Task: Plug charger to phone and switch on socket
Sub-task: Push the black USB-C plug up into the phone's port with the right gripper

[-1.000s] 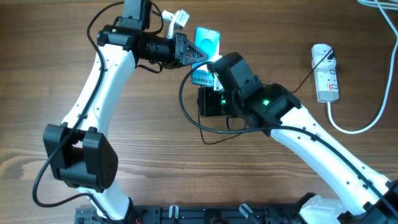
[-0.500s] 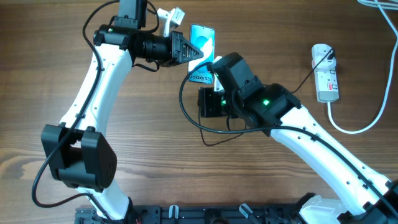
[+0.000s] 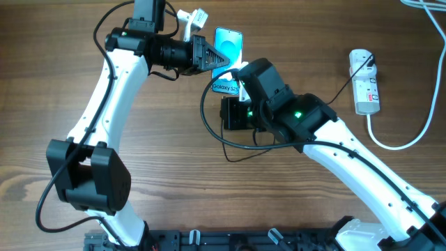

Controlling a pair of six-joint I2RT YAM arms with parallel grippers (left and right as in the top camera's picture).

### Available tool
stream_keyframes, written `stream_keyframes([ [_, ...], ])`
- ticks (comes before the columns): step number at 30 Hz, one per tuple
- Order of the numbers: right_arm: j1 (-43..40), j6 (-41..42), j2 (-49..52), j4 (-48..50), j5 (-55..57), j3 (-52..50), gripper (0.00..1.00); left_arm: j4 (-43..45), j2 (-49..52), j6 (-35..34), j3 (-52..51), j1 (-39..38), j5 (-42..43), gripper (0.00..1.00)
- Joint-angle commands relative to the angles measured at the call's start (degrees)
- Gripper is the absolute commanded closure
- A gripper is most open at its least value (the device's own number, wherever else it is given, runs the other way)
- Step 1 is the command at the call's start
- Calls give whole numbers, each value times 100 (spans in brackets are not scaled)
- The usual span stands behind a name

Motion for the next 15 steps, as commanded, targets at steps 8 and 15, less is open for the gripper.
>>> stream_keyframes([
  [8,-13,109,-57,59,39,24,96,17,-157,142,96,22,197,96],
  [15,-13,109,-57,61,131,24,96,13,-157,138,96,20,201,96],
])
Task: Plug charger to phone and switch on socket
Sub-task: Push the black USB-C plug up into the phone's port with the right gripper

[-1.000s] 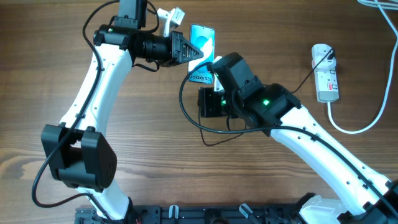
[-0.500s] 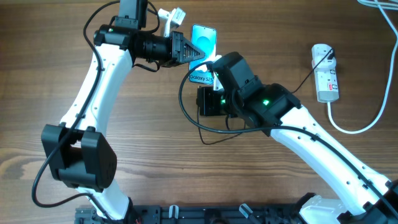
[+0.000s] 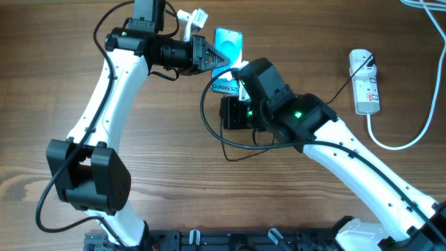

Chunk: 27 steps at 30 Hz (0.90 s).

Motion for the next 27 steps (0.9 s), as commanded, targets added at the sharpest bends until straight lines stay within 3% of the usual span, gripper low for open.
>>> stream_keyframes([
  [1,-13,74,-57,31,140,24,96,15,-157,138,96,22,201,96],
  [27,-46,63,-57,59,188,24,96,13,-157,138,96,22,203,96],
])
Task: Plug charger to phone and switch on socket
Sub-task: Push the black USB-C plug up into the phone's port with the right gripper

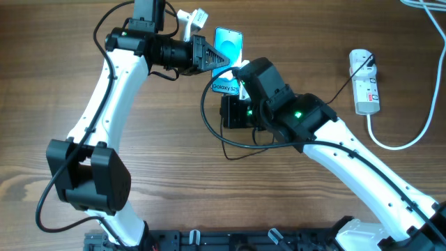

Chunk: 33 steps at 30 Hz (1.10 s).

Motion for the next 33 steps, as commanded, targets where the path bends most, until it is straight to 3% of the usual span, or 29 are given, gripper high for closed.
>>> stream_keyframes([
  [1,-46,26,-57,17,120,24,96,4,-157,138,96,22,203,96],
  [33,-234,44,-57,55,31,24,96,-31,-157,138,96,20,267,96],
])
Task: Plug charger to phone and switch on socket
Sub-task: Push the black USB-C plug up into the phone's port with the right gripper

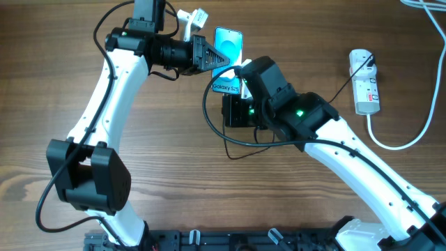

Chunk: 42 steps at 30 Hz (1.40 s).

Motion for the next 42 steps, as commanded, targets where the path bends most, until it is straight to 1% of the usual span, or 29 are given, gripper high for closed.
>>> stream_keyframes([
  [1,-136,46,-57,114,76,24,96,-48,-157,140,96,17,269,96],
  [4,-136,181,-57,155,74,24,96,-52,-157,138,96,15,267,96],
  [22,-442,59,-57,286,76,24,96,-55,-157,140,94,15,267,96],
  [29,-452,44,-57,669,11,24,96,-155,-157,133,96,-33,271,96],
  [37,-452,24,-57,772,520,24,95,-361,-157,133,96,-109,313,96],
  [38,-452,22,-57,780,540,24,93,-380,-157,133,96,-109,313,96],
  [41,-452,26,-57,796,531,24,84,-376,-157,133,96,-109,308,96],
  [42,-452,20,-57,776,494,24,74,-374,-157,133,96,-109,304,96],
])
